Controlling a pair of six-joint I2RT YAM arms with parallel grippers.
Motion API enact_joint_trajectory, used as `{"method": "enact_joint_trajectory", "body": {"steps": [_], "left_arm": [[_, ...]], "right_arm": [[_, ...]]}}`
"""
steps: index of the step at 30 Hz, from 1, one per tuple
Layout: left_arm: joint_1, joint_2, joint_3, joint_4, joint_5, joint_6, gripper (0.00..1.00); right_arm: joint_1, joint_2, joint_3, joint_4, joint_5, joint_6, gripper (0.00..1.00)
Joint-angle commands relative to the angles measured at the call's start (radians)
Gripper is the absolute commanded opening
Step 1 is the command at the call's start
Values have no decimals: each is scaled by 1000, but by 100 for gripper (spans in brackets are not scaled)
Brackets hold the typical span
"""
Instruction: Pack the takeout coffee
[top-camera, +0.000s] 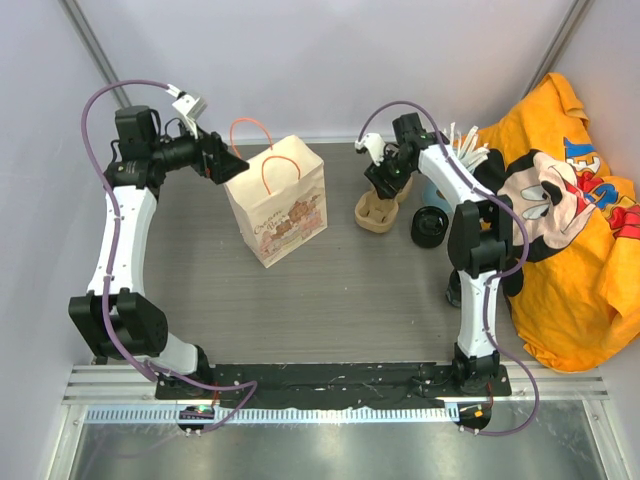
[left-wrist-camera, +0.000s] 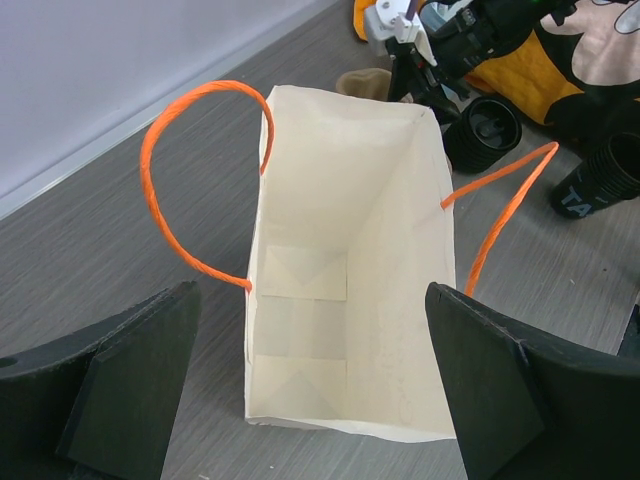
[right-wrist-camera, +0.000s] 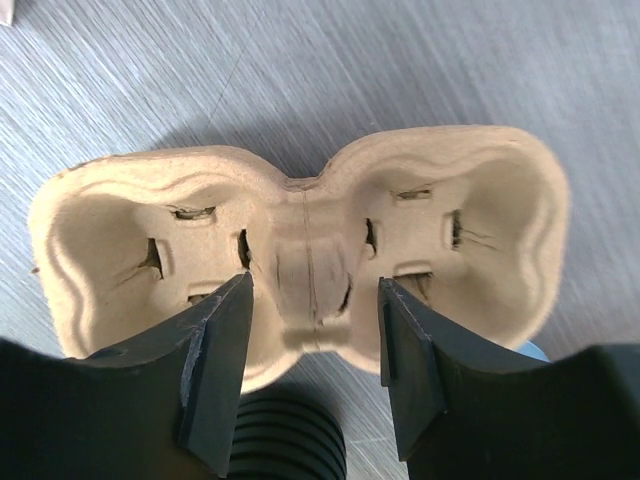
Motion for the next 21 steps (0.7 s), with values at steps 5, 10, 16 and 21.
{"method": "enact_joint_trajectory", "body": {"steps": [5,10,16,21], "left_arm": [[8,-41,-16,53,36,-22,100],[6,-40,-16,57,40,-25,100],[8,-41,-22,60,40,-27,100],[6,-38,-23,64,40,-31,100]], "right_arm": [[5,-72,-14,31,-6,0,57],[5,-59,-19,31,-6,-3,57],[5,-54,-20,34,-6,-4,56],[3,-35,-26,33,5,-6,56]]}}
